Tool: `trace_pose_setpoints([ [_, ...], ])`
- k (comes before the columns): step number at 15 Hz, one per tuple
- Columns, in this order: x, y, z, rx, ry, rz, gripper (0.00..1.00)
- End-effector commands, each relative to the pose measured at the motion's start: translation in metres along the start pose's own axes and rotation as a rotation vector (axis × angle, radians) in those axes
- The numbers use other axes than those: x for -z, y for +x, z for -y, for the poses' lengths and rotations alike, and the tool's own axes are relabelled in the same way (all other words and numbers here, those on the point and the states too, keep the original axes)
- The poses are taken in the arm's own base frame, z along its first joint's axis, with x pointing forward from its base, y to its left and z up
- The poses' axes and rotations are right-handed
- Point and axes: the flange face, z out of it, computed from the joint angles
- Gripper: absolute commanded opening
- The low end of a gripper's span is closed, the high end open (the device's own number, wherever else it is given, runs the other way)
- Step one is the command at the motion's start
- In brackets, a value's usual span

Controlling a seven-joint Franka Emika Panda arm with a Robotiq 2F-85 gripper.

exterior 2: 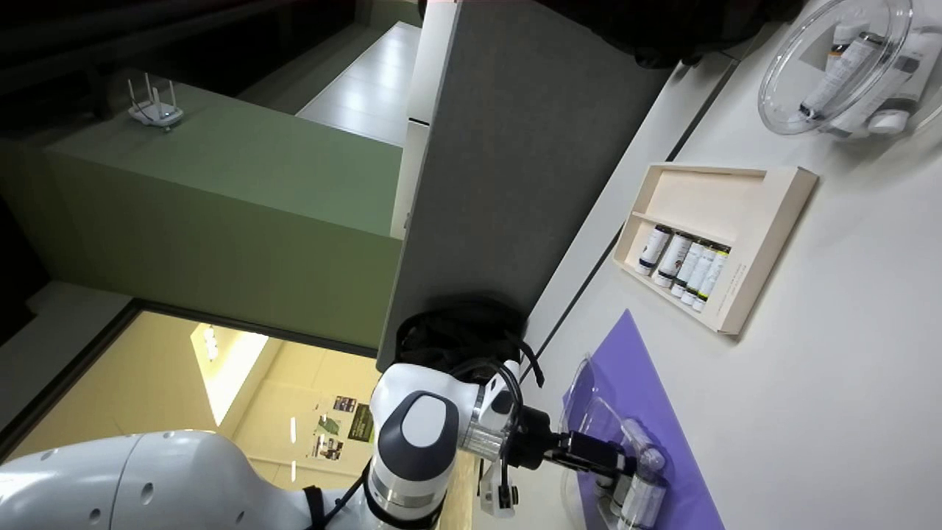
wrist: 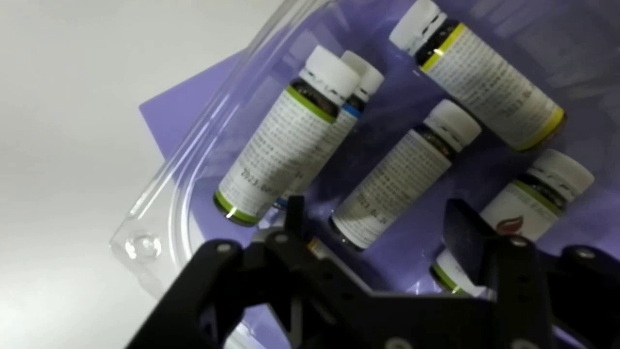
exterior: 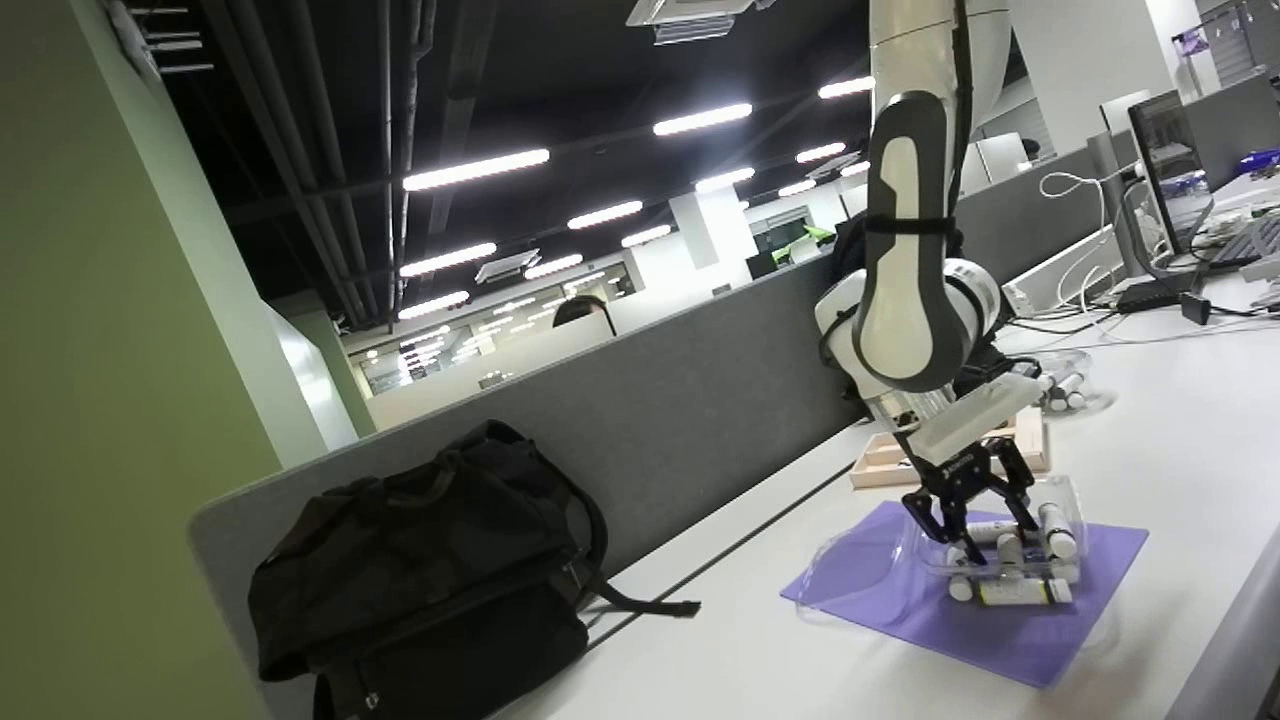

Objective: Take a bottle from the bowl and put it in the left compartment of the box

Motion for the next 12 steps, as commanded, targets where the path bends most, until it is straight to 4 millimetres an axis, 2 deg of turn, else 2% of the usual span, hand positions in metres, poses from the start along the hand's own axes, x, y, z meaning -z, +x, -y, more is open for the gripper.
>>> trace_pose_setpoints([
  [1, -0.0025, -0.0065, -0.0019, 0.004, -0.004, -0.036, 1.0],
  [2, -0.0043, -0.0065, -0.0026, 0.004, -0.003, -0.034, 0.64],
  [4, -0.0042, -0.0058, -0.003, -0.001, -0.004, -0.032, 0.67],
  [12, -0.0031, -0.0037, -0.0068, -0.024, -0.006, -0.015, 0.17],
])
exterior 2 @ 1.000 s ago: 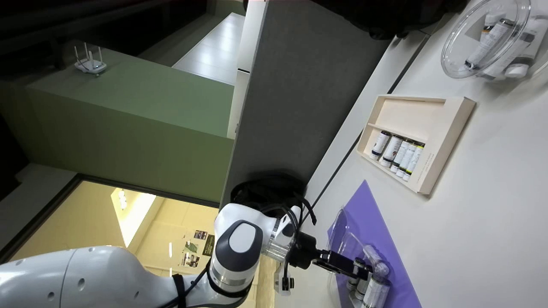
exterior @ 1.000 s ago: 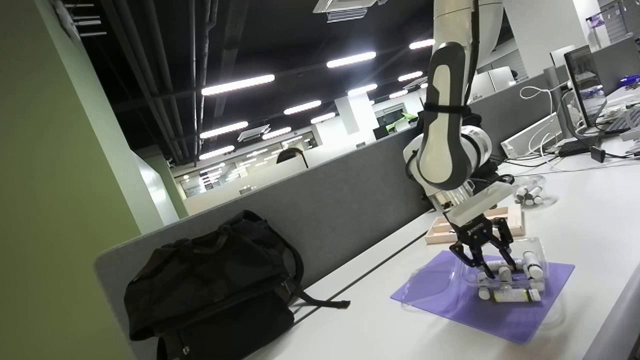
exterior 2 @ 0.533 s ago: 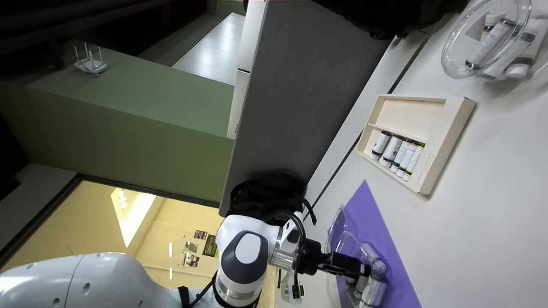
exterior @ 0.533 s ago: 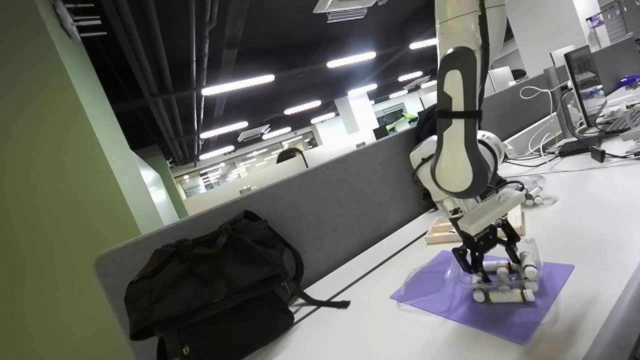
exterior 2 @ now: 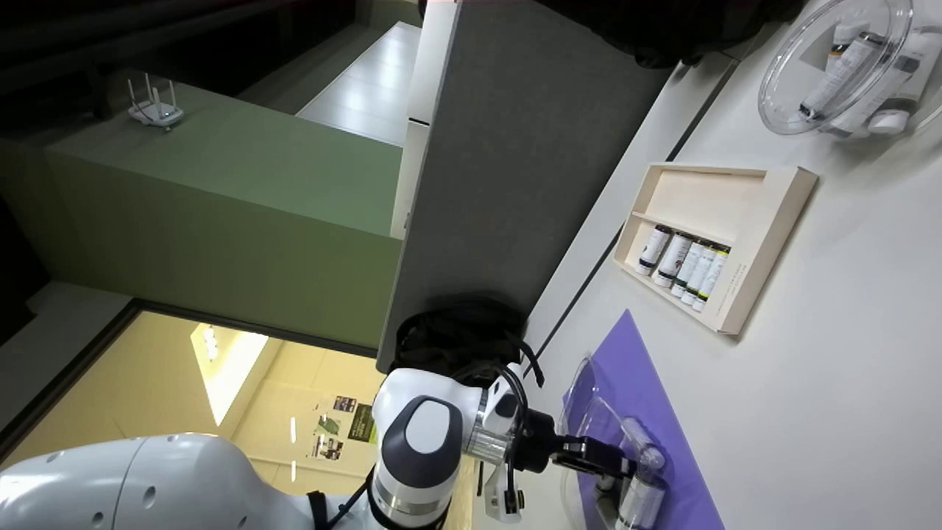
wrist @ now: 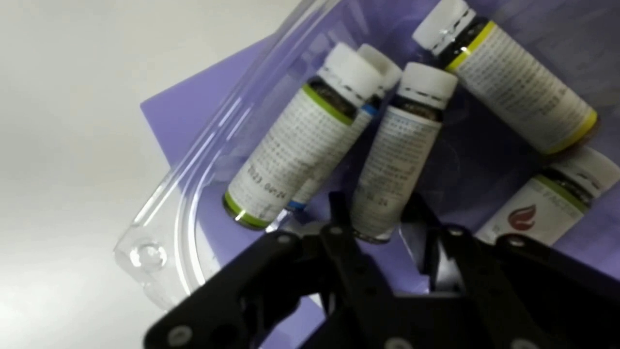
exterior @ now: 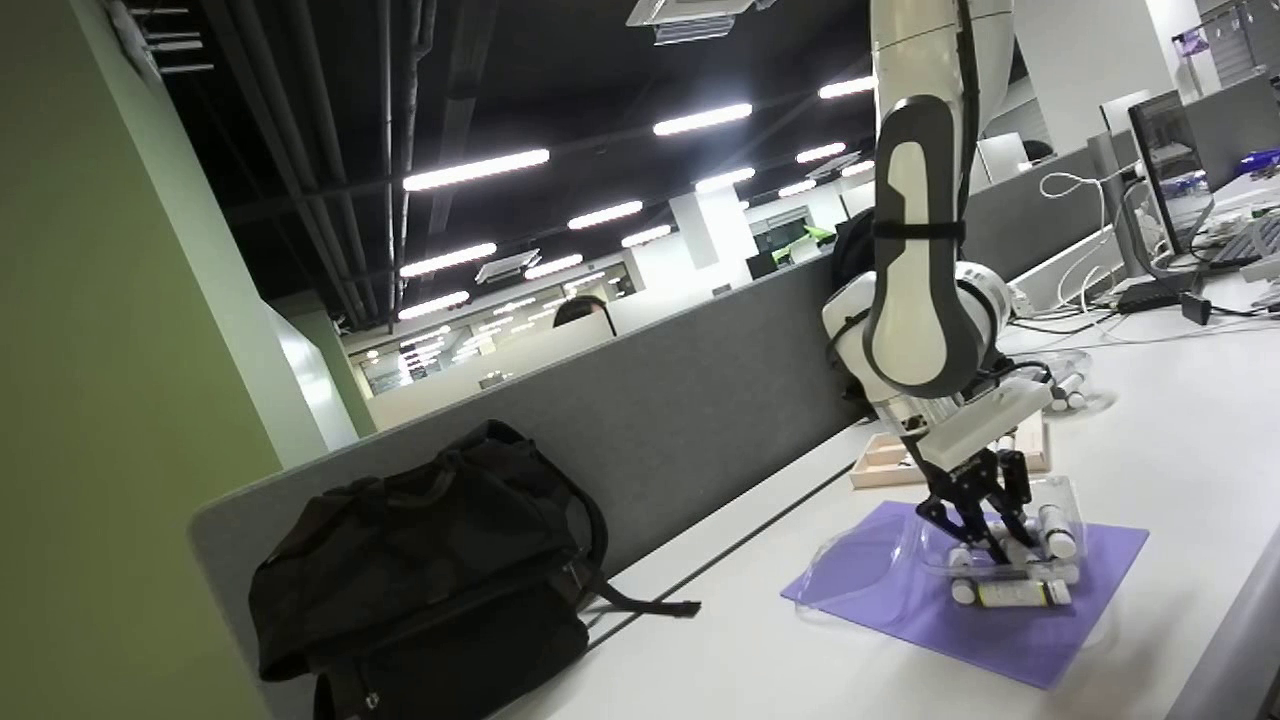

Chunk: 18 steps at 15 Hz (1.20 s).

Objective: Take a bottle from the bowl and put it in the left compartment of the box

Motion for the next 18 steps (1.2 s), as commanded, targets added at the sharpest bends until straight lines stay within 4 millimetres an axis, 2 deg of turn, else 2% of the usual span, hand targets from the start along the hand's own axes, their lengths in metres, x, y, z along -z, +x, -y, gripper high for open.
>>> trace_pose_setpoints([
  [1, 0.003, 0.0, -0.004, -0.031, -0.004, 0.002, 0.15],
  [4, 0.005, 0.002, -0.005, -0.038, -0.003, 0.011, 0.12],
  [6, 0.015, 0.002, -0.004, -0.042, 0.01, 0.013, 0.12],
  [8, 0.033, 0.001, -0.002, -0.043, 0.042, -0.005, 0.12],
  [11, 0.079, 0.001, 0.0, -0.055, 0.124, -0.031, 0.12],
  [13, 0.099, 0.004, 0.0, -0.073, 0.159, -0.048, 0.12],
  [16, 0.121, 0.018, -0.012, -0.117, 0.178, -0.115, 0.12],
  [18, 0.128, 0.034, -0.028, -0.152, 0.179, -0.148, 0.12],
])
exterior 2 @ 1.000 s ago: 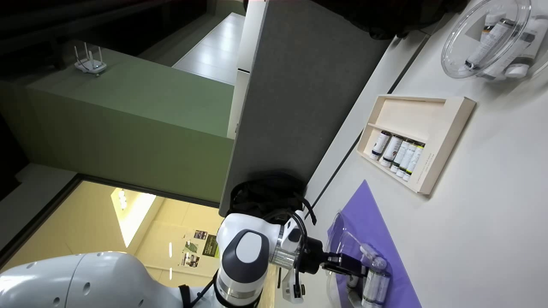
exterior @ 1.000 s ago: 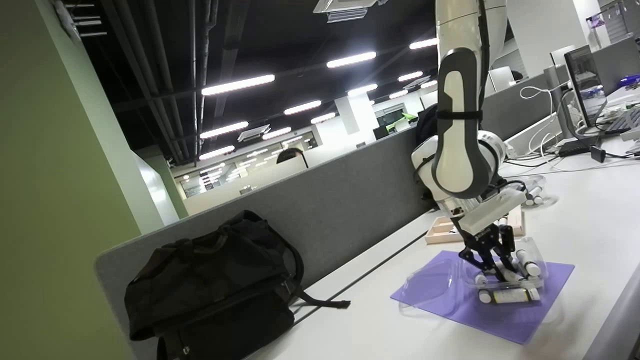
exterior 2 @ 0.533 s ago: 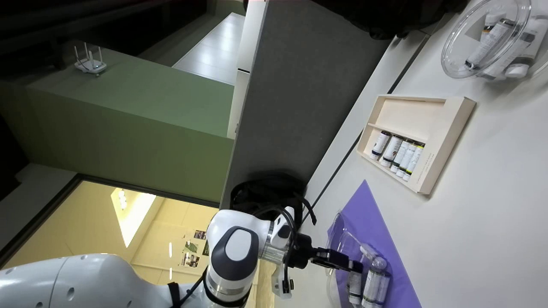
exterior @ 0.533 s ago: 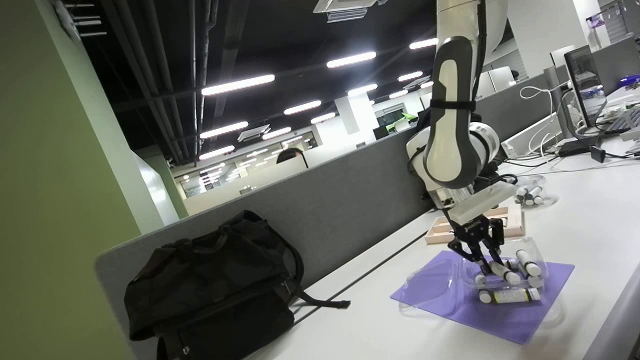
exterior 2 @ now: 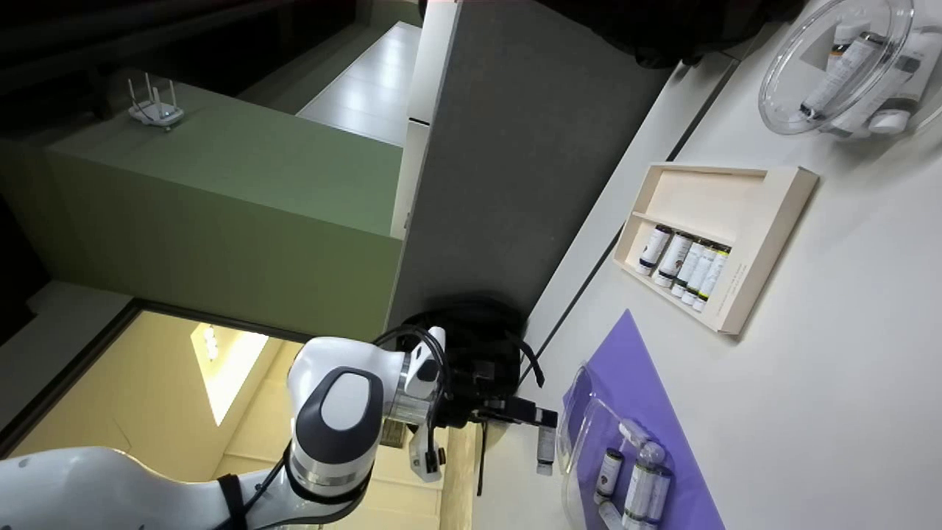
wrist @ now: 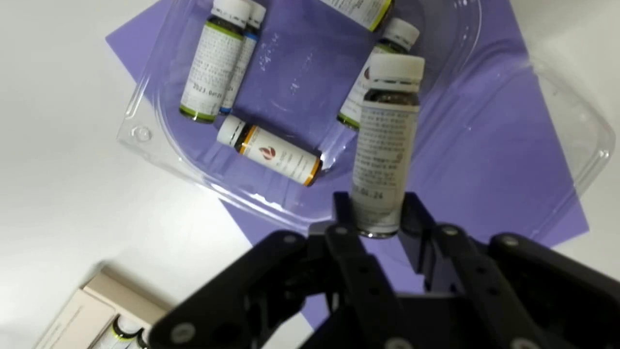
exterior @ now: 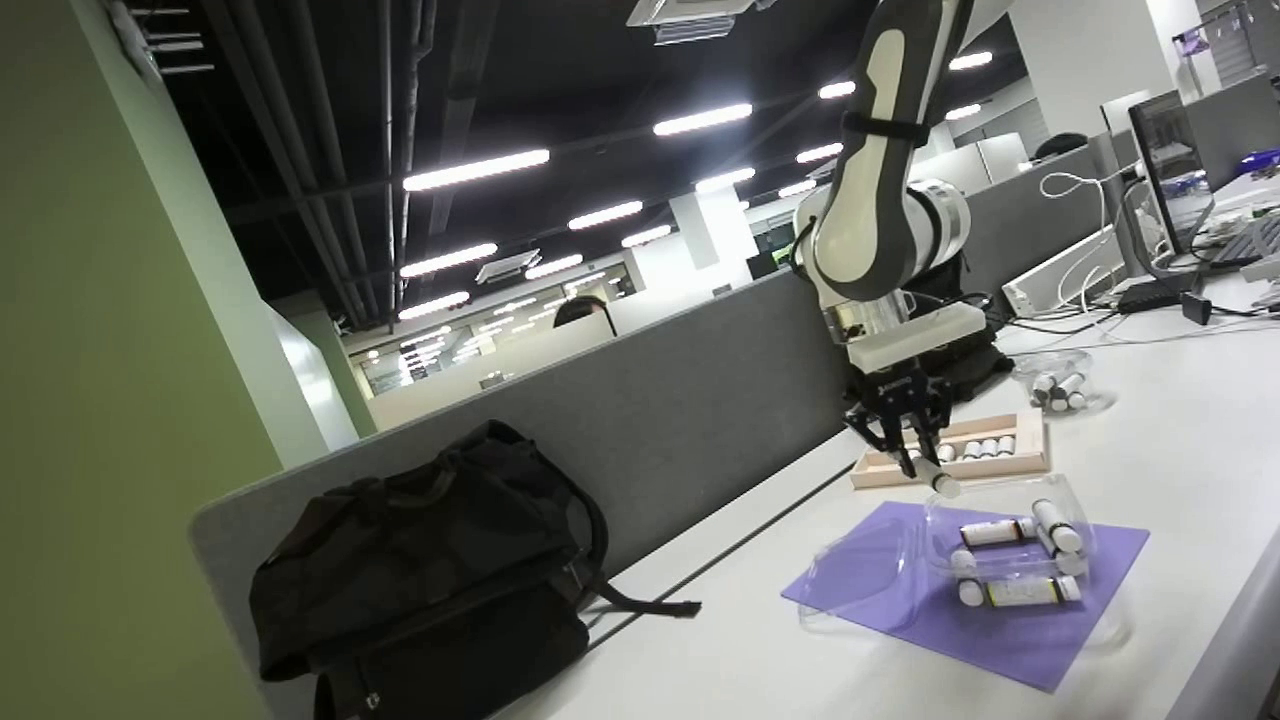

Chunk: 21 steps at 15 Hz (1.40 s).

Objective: Take a bottle from the bowl and put it in the left compartment of the box

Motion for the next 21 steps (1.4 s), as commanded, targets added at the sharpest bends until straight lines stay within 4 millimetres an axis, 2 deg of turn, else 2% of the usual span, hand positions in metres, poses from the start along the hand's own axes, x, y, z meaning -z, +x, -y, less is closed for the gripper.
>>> trace_pose_setpoints([
  [1, 0.015, 0.029, -0.026, -0.073, -0.003, -0.062, 0.12],
  [3, 0.016, 0.05, -0.044, -0.088, -0.043, -0.074, 0.12],
  [4, 0.016, 0.055, -0.054, -0.074, -0.083, -0.053, 0.31],
  [5, 0.012, 0.042, -0.046, -0.048, -0.039, -0.059, 0.37],
  [8, 0.012, 0.053, -0.06, -0.059, -0.068, -0.053, 0.37],
  [20, 0.011, 0.051, -0.057, -0.049, -0.071, -0.052, 0.37],
  [21, 0.011, 0.051, -0.057, -0.049, -0.071, -0.052, 0.12],
])
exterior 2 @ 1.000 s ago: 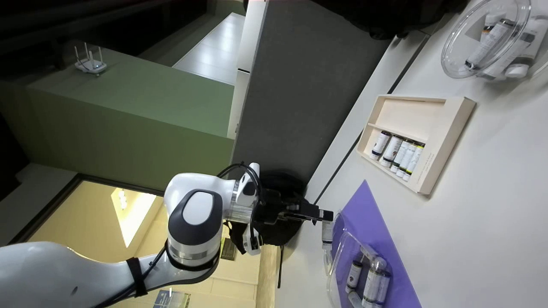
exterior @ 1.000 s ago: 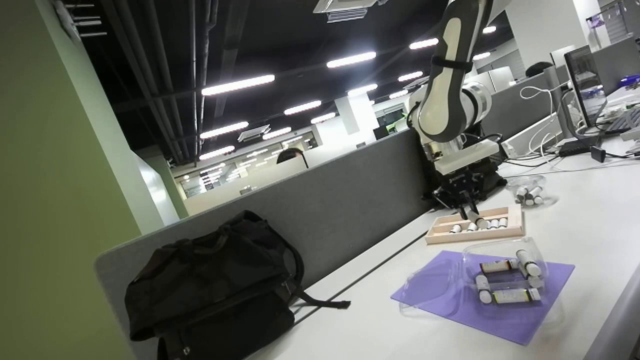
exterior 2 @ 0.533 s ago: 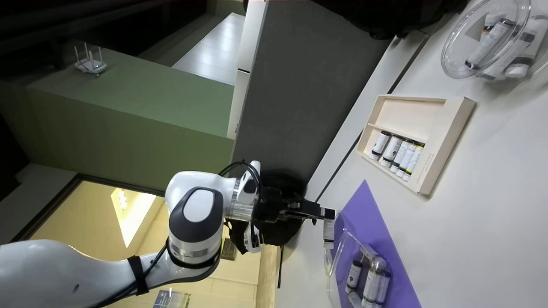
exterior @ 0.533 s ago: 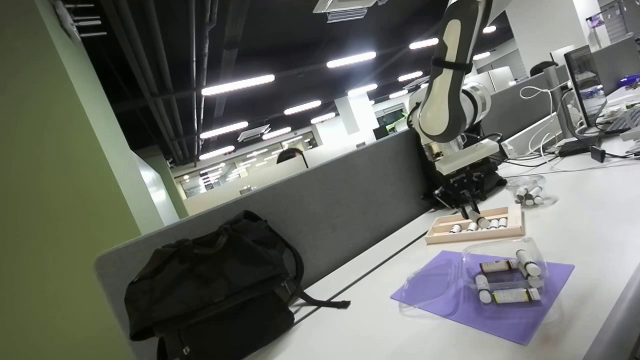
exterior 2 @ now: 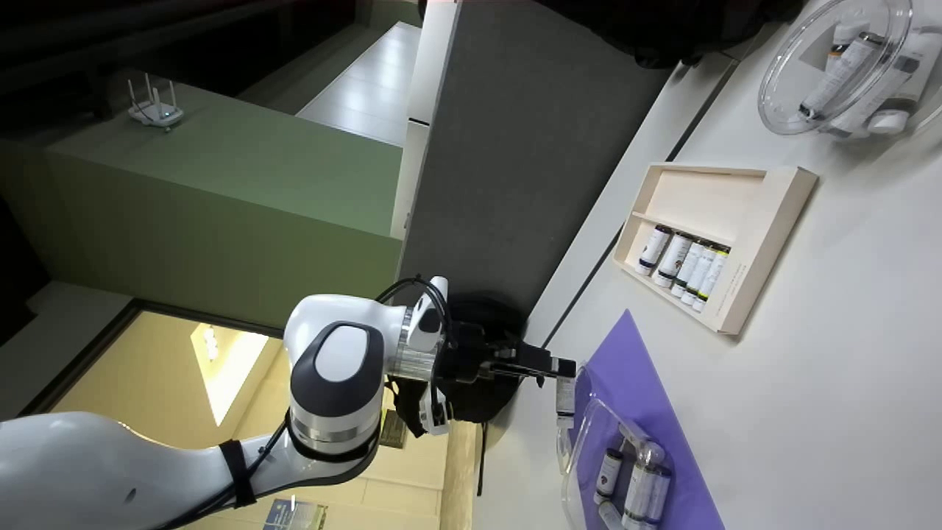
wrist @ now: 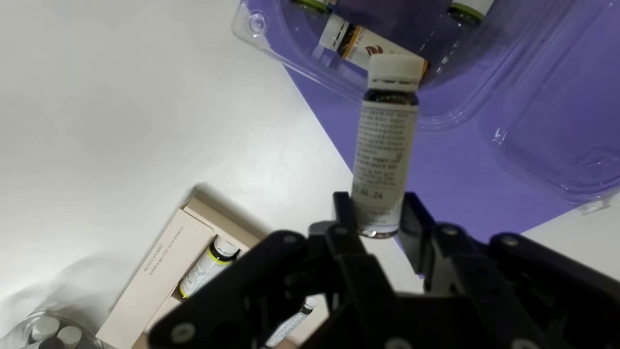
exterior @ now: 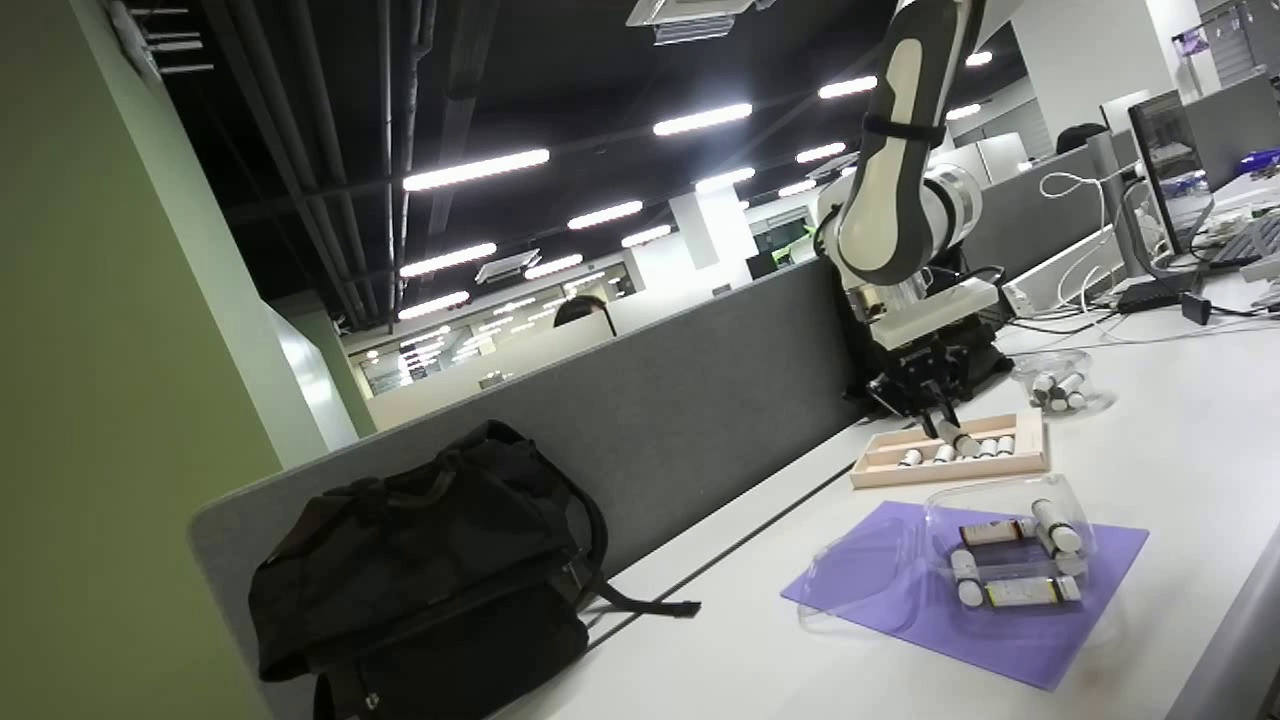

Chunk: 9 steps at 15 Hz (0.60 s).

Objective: Take a bottle from the bowl and put it in the left compartment of the box

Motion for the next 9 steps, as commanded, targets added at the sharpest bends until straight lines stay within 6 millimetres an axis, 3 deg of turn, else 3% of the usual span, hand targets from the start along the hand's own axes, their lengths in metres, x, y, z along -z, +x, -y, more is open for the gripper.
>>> trace_pose_setpoints([
  [1, 0.005, 0.013, -0.005, -0.027, 0.014, -0.013, 0.12],
  [3, 0.011, 0.029, -0.015, -0.047, 0.036, -0.011, 0.12],
  [9, 0.031, 0.11, -0.054, -0.168, 0.067, -0.001, 0.12],
])
